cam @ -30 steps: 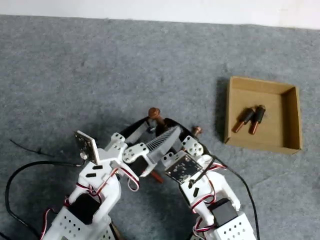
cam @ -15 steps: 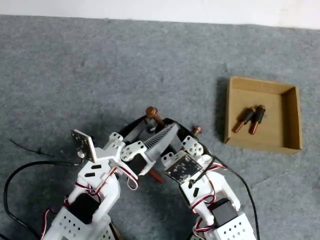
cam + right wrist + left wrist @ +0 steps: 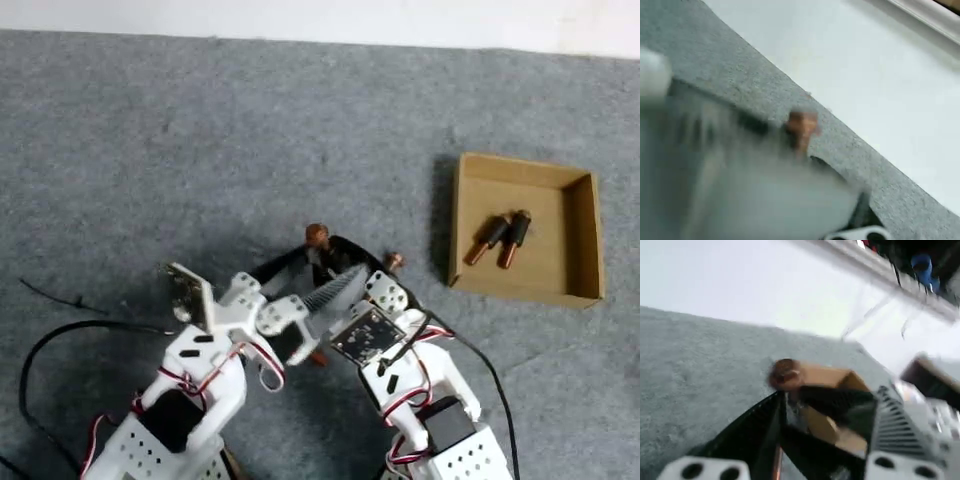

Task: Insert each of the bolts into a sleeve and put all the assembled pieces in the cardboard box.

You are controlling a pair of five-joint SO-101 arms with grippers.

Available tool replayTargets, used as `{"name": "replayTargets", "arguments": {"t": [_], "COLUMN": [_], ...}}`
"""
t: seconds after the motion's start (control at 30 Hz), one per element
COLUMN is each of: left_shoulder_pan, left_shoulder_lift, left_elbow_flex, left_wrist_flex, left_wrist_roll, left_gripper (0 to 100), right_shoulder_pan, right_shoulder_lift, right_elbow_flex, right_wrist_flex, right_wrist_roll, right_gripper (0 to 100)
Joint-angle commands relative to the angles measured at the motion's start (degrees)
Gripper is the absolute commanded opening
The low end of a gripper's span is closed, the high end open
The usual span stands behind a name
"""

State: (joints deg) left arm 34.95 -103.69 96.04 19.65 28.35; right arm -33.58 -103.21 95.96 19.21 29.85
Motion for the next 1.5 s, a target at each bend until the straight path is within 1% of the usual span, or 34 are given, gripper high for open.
{"name": "replayTargets", "arguments": {"t": [0.0,0.03,0.07,0.2,0.37,0.5,0.6,0.73,0.87,0.93,1.03,1.27,1.33,1.47], "left_shoulder_pan": [8.3,8.9,8.1,6.6,1.8,-0.7,-3.7,-10.8,-14.4,-15.1,-15.7,-15.9,-15.9,-16.0], "left_shoulder_lift": [-1.1,-1.1,-1.1,-1.1,-1.1,-1.1,-1.1,-1.1,-1.1,-1.1,-1.0,-1.0,-1.0,-0.9], "left_elbow_flex": [1.1,0.9,1.0,1.0,0.6,0.6,1.0,1.0,1.0,1.0,1.0,1.0,1.1,1.1], "left_wrist_flex": [5.5,6.2,5.9,5.6,5.6,5.5,2.3,0.0,-1.0,-1.0,-1.0,-0.7,-0.7,-0.6], "left_wrist_roll": [-8.3,-10.2,-11.0,-11.0,-10.9,-10.9,-10.9,-10.9,-10.9,-10.9,-10.9,-10.9,-10.9,-10.9], "left_gripper": [16,15,15,15,15,15,15,15,15,15,15,15,15,15], "right_shoulder_pan": [0.8,1.4,1.6,1.9,2.2,4.3,7.1,12.5,17.0,19.3,24.0,37.7,40.4,43.5], "right_shoulder_lift": [-0.7,-0.7,-0.7,-0.7,-0.7,-0.7,-0.7,-0.3,-0.1,-0.4,0.0,0.0,0.0,0.0], "right_elbow_flex": [7.7,7.7,7.7,7.7,7.7,7.7,7.7,7.7,7.7,7.7,7.7,7.7,7.7,7.7], "right_wrist_flex": [-1.7,-1.7,-1.7,-1.8,-1.8,-2.9,-4.7,-8.0,-9.2,-9.5,-13.1,-18.2,-19.7,-20.7], "right_wrist_roll": [0.4,0.4,0.4,0.4,0.4,0.0,-4.8,-11.2,-15.4,-16.2,-16.9,-28.3,-30.7,-36.0], "right_gripper": [0.5,0.5,0.5,0.5,0.5,0.5,0.5,0.5,0.5,0.5,0.5,0.5,0.5,0.5]}}
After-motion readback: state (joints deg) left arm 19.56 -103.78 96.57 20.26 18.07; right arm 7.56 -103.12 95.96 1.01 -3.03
